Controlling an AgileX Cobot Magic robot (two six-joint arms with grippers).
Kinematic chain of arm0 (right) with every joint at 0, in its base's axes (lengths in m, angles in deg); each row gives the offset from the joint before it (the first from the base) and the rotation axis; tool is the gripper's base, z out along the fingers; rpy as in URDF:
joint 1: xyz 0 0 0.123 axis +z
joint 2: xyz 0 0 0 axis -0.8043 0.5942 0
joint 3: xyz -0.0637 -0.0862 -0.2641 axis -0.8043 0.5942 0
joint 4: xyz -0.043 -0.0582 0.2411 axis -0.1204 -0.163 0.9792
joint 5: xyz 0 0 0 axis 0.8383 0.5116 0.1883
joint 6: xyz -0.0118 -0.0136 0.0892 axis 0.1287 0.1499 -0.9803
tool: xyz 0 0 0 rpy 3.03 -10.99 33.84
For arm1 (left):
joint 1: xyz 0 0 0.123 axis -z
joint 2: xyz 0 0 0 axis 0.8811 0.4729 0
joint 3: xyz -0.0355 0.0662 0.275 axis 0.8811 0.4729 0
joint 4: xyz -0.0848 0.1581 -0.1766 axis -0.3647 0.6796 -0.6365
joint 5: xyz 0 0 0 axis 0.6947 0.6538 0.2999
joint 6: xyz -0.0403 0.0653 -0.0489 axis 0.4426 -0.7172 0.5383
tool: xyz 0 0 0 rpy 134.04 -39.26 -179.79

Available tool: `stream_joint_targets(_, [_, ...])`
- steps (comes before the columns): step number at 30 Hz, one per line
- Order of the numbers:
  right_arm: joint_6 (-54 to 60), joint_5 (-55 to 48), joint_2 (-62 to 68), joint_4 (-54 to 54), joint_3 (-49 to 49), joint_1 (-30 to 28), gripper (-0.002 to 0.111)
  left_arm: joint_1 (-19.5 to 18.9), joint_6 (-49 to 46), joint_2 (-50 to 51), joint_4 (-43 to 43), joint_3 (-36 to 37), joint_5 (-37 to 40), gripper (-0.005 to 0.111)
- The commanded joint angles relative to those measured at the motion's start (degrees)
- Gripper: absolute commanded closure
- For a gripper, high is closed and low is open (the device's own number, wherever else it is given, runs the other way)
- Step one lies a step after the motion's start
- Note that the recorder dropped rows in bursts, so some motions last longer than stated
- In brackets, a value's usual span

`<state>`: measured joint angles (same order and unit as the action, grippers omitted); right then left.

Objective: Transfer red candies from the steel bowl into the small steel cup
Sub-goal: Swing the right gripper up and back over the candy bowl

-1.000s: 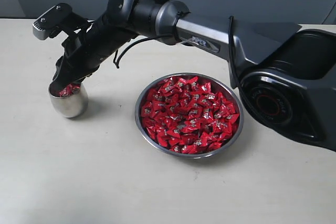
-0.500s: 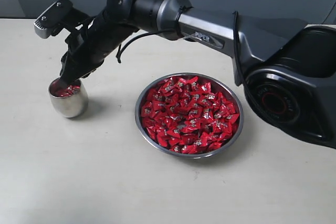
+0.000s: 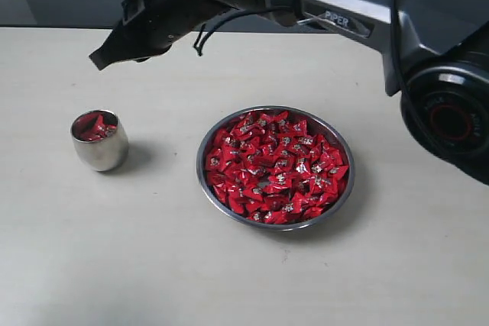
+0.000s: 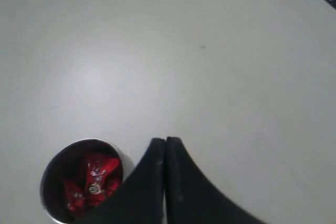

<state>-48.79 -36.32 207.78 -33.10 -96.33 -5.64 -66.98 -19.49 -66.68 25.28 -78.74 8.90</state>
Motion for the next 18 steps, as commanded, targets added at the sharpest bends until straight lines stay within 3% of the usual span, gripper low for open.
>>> stream_joint_targets(1, [-0.24, 8.4, -5.05, 2.04, 8.84, -0.6, 0.109, 0.44, 0.15, -0.26, 0.04, 0.22, -0.1, 0.106])
stream_joint_targets(5, [0.03, 17.46, -11.06, 3.0, 20.37, -1.12, 0.109, 0.44, 0.15, -0.26, 0.04, 0.22, -0.1, 0.106])
stream_joint_targets(18, [3.4, 28.69, -31.14, 3.95, 54.58, -9.84, 0.109, 0.44, 0.15, -0.26, 0.04, 0.22, -0.1, 0.106])
